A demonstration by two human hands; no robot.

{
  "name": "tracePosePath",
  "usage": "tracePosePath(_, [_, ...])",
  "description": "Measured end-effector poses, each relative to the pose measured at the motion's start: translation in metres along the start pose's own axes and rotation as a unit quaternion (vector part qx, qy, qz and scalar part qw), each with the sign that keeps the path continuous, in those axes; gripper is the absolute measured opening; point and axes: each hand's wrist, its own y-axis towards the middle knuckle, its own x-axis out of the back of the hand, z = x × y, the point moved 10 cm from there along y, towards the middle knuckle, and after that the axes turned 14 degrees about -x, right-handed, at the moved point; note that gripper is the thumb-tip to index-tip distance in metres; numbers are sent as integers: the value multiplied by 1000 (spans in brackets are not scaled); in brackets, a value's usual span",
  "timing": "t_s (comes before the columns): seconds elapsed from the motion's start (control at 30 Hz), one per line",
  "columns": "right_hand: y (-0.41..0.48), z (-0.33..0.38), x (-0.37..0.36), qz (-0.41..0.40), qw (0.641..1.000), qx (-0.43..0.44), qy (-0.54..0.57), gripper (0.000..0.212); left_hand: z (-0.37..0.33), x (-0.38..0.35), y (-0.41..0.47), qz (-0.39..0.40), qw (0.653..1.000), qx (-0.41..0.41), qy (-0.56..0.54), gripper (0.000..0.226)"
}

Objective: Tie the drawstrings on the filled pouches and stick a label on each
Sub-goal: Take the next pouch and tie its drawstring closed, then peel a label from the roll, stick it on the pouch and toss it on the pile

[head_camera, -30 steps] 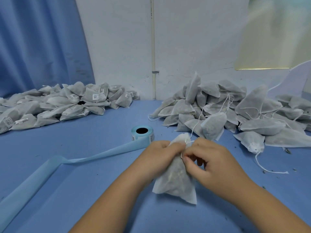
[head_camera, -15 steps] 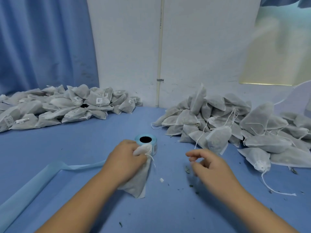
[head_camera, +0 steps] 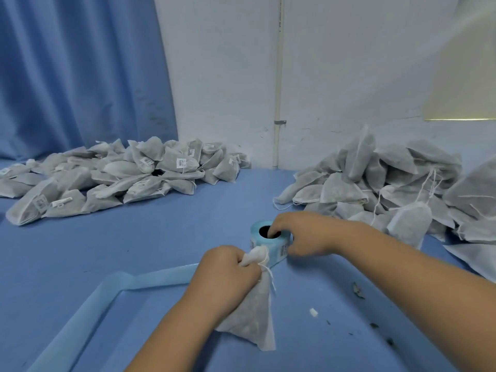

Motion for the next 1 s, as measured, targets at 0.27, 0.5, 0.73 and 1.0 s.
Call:
tracePosePath(0.27, [-3, 3, 3, 1, 995, 3, -96, 30, 1, 24, -5, -17, 1000, 18, 3, 29])
tracePosePath(0.5, [-10, -11, -1, 3, 996, -21, -88, 32, 9, 46, -18, -1, 998, 46, 36, 36])
tracePosePath(0.73, [-10, -17, 2, -28, 998, -36, -50, 25, 6, 42, -19, 35, 998, 51, 25, 33])
tracePosePath(1.0, [-35, -21, 2, -71, 995, -68, -18, 40, 9, 25, -24, 132, 989, 49, 34, 26])
